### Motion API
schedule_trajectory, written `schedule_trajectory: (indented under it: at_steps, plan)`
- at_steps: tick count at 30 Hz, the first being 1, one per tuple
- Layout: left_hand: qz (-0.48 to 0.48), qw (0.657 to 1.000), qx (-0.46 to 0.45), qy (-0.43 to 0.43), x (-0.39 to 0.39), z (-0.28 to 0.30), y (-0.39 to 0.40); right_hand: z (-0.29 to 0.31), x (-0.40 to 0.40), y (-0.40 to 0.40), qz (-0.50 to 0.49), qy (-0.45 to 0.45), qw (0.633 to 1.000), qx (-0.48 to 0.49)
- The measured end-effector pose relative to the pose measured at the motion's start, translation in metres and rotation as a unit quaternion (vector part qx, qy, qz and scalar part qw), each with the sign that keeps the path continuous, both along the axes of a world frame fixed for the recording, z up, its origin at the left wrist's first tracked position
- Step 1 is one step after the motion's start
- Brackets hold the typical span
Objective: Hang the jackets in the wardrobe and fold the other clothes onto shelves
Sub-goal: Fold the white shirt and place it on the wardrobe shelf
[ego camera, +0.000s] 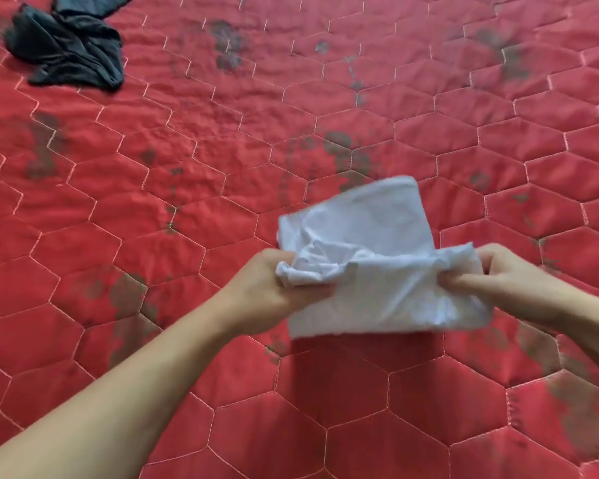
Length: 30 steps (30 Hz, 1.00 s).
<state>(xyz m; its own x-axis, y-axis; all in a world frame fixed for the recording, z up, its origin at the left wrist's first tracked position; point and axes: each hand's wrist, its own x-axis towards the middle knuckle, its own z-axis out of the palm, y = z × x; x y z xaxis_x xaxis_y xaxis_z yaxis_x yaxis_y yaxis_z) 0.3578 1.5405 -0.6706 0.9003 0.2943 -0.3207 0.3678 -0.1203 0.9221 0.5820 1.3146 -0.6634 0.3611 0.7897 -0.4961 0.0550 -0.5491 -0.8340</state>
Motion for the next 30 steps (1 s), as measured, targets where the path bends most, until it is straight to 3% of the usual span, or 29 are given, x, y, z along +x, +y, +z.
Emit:
schedule_trajectory:
  at_steps: [2, 5, 9, 12, 15, 19, 26, 30]
  plan:
    - [0.014, 0.999, -0.027, 0.020, -0.004, -0.014, -0.005, -0.006, -0.006, -0.006, -0.005, 0.005, 1.000, -0.027]
    - [0.092, 0.989, -0.082, 0.075, -0.002, -0.028, -0.013, -0.016, -0.020, -0.006, -0.126, 0.034, 0.991, -0.011]
    - [0.257, 0.933, -0.229, 0.104, 0.002, -0.041, -0.030, -0.028, -0.028, -0.005, -0.179, 0.077, 0.981, -0.005]
    - [0.301, 0.914, -0.262, 0.078, 0.007, -0.046, -0.028, -0.034, -0.017, 0.006, -0.177, 0.027, 0.984, -0.003]
    - [0.365, 0.905, -0.209, 0.068, 0.018, -0.053, -0.027, -0.042, -0.006, 0.032, -0.178, -0.052, 0.983, 0.008]
    - [0.410, 0.909, -0.030, 0.065, 0.025, -0.067, -0.034, -0.058, -0.002, 0.051, -0.158, -0.158, 0.974, -0.031]
    - [0.422, 0.905, 0.038, 0.037, 0.029, -0.076, -0.028, -0.057, 0.000, 0.062, -0.137, -0.246, 0.957, -0.064]
    - [0.438, 0.892, 0.080, 0.082, 0.028, -0.075, -0.025, -0.054, 0.001, 0.074, -0.097, -0.291, 0.947, -0.093]
